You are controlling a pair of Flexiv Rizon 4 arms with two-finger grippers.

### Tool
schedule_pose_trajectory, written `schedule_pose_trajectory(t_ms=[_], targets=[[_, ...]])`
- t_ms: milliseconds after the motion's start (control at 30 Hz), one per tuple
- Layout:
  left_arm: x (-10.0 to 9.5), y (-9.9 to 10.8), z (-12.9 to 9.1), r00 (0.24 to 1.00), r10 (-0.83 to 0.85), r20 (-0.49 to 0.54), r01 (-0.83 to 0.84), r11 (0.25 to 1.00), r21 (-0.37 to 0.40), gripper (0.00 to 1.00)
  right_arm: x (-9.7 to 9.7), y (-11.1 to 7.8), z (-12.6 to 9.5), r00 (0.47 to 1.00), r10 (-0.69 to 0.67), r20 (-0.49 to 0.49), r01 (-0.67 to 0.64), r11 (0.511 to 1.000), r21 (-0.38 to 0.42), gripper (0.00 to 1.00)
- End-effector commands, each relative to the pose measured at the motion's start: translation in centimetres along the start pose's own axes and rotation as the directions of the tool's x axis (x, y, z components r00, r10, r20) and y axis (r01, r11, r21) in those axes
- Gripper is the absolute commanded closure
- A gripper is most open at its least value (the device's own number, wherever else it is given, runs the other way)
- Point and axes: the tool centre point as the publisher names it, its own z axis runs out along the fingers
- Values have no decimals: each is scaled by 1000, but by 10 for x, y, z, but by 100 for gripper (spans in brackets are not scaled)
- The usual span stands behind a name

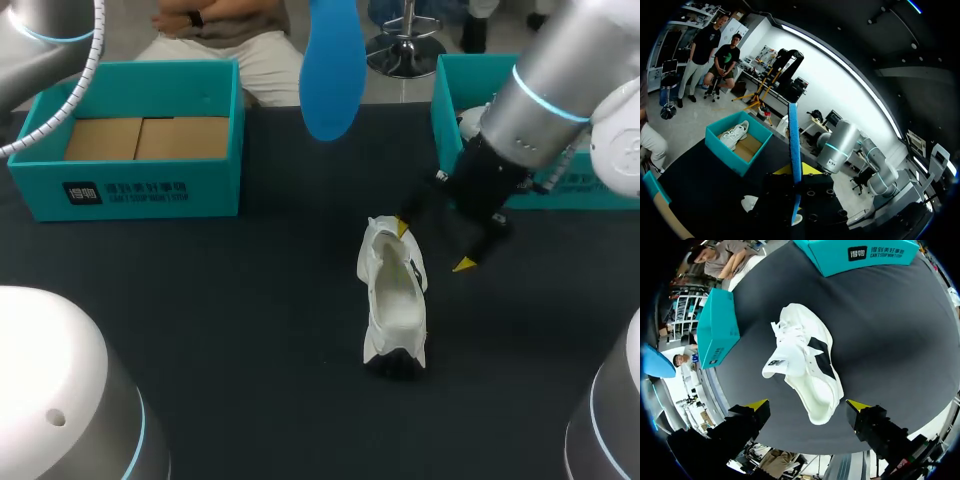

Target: Take the shoe out of the shoebox, open the shoe tongue, remove and reinsert the insole, then place the shoe into the shoebox

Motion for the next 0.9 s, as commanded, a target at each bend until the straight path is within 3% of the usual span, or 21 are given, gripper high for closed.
schedule_pose_trajectory(t_ms=[33, 667, 833, 900], targets=[[0, 0, 0, 1000, 0, 0, 0, 1000, 1, 100, 3, 0, -8, 969, 18, -247, 7, 995, 99, 0], [0, 0, 0, 1000, 0, 0, 0, 1000, 1, 100, 45, -13, -44, 837, 2, -547, 5, 1000, 12, 0], [0, 0, 0, 1000, 0, 0, 0, 1000, 1, 100, 57, -13, -46, 812, -19, -584, 26, 1000, 3, 0], [0, 0, 0, 1000, 0, 0, 0, 1000, 1, 100, 60, -10, -42, 835, -34, -550, 32, 999, -13, 0]])
